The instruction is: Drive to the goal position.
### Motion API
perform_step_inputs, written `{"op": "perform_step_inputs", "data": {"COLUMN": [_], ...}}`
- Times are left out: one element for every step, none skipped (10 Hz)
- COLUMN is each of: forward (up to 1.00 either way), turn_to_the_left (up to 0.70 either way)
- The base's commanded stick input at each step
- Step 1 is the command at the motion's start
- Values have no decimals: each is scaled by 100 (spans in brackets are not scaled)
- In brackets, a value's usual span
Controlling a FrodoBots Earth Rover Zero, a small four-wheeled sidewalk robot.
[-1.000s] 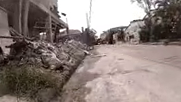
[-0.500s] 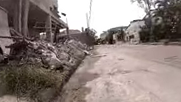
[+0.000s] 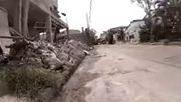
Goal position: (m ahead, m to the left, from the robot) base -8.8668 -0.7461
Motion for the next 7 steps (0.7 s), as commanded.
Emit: {"op": "perform_step_inputs", "data": {"forward": [6,6,6,6,6,6,6], "turn_to_the_left": [0,0,0,0,0,0,0]}}
